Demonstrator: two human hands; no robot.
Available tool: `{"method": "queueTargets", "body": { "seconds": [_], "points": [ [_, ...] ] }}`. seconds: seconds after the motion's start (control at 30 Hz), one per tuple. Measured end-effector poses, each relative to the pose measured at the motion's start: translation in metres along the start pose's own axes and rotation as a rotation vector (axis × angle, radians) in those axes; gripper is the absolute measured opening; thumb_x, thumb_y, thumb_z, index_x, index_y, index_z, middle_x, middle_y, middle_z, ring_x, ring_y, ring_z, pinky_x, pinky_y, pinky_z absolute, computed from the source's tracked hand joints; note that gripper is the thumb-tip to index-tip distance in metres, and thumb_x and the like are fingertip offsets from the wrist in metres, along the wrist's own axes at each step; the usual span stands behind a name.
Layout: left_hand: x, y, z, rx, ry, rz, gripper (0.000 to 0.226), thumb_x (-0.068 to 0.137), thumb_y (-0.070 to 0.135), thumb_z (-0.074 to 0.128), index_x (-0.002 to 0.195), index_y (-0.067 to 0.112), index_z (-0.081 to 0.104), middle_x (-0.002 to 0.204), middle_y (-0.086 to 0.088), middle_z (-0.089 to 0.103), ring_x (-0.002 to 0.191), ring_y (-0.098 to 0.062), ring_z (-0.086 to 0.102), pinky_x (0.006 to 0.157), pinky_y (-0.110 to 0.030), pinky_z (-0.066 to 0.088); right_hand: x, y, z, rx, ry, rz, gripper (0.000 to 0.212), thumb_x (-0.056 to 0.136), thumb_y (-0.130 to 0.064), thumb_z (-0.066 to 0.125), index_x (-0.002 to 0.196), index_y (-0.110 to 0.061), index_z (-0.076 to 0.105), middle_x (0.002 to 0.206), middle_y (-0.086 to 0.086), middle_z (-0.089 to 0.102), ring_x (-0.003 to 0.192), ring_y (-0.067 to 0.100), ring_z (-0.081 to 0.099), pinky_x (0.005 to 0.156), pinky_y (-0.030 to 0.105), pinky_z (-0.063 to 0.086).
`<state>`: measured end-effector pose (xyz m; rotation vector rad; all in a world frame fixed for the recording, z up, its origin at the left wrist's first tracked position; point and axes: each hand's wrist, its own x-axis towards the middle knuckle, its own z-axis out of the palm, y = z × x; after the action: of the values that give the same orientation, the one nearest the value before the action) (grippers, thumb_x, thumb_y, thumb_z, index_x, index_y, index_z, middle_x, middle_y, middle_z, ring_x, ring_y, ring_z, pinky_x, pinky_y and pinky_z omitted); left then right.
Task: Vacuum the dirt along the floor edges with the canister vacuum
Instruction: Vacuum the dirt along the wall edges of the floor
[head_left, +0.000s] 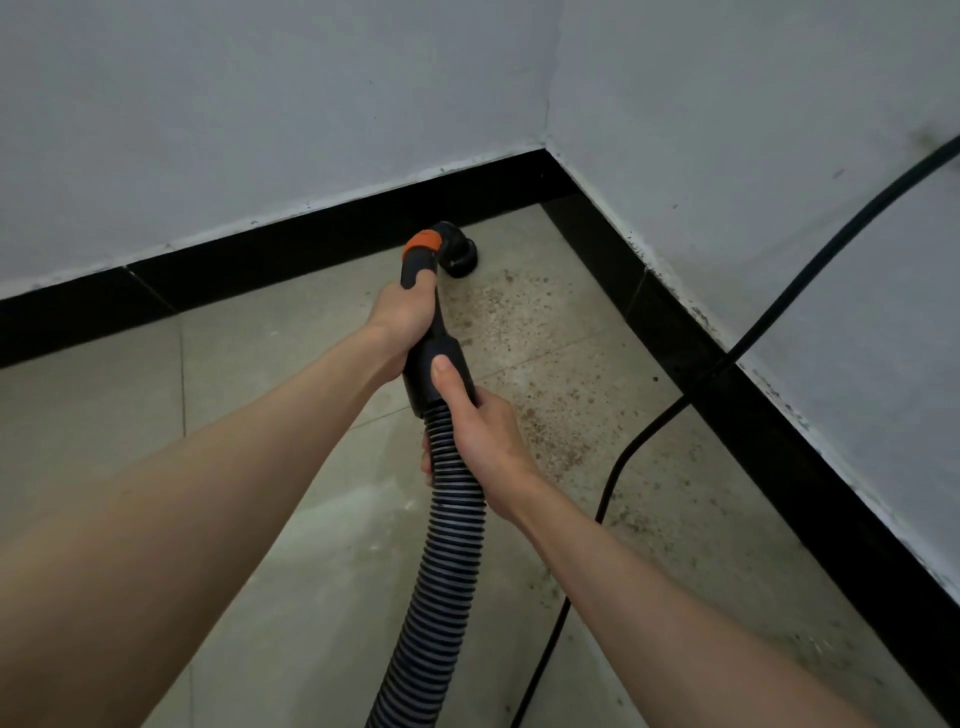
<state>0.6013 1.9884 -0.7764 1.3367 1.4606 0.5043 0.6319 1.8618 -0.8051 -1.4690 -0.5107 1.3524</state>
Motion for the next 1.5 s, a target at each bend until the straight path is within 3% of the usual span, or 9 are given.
{"method": "queueTargets", "body": {
  "seconds": [0.17, 0.53, 0.67, 1.07, 1.5],
  "points": [
    [-0.005, -0.008, -0.015, -0.009, 0.025, -0.032, 0.033, 0.098, 0.037, 0.038, 0.101, 0.007, 0.05, 0.073, -0.004, 0.05, 0.06, -0.017, 0.049, 0.052, -0.025, 0.039, -0.009, 0.0, 0.011, -0.011, -0.04, 0.007, 0.051, 0.092, -0.054, 0.054, 0.09, -0.003, 0.059, 0.056, 0.007, 0.059, 0.044, 0.017, 0.058, 0.046, 0.025, 0.05],
    [-0.021, -0.029, -0.048, -0.027, 0.075, -0.061, 0.031, 0.098, 0.036, 0.037, 0.083, 0.01, 0.048, 0.07, -0.004, 0.048, 0.058, -0.016, 0.047, 0.052, -0.025, 0.039, -0.026, 0.01, 0.036, -0.049, -0.112, 0.023, 0.049, 0.091, -0.054, 0.055, 0.088, -0.005, 0.057, 0.059, 0.008, 0.058, 0.043, 0.017, 0.057, 0.045, 0.026, 0.05],
    [-0.028, -0.036, -0.06, -0.016, 0.108, -0.078, 0.032, 0.098, 0.035, 0.036, 0.095, 0.006, 0.049, 0.072, -0.004, 0.048, 0.059, -0.017, 0.047, 0.053, -0.026, 0.039, -0.031, 0.014, 0.045, -0.064, -0.143, 0.04, 0.049, 0.091, -0.054, 0.056, 0.088, -0.005, 0.057, 0.059, 0.009, 0.058, 0.043, 0.018, 0.057, 0.047, 0.028, 0.051],
    [-0.044, -0.049, -0.091, -0.059, 0.162, -0.132, 0.031, 0.098, 0.035, 0.036, 0.106, 0.007, 0.047, 0.074, -0.005, 0.049, 0.061, -0.017, 0.048, 0.053, -0.027, 0.039, -0.044, 0.017, 0.067, -0.106, -0.218, 0.038, 0.049, 0.091, -0.053, 0.056, 0.09, -0.004, 0.056, 0.061, 0.009, 0.059, 0.045, 0.018, 0.059, 0.049, 0.029, 0.053],
    [-0.026, -0.041, -0.107, -0.078, 0.205, -0.138, 0.029, 0.097, 0.036, 0.037, 0.094, 0.01, 0.049, 0.072, -0.004, 0.048, 0.06, -0.016, 0.047, 0.054, -0.026, 0.04, -0.025, 0.006, 0.086, -0.13, -0.218, 0.031, 0.05, 0.09, -0.055, 0.057, 0.088, -0.005, 0.056, 0.062, 0.009, 0.059, 0.045, 0.017, 0.059, 0.049, 0.029, 0.054]
  ]
}}
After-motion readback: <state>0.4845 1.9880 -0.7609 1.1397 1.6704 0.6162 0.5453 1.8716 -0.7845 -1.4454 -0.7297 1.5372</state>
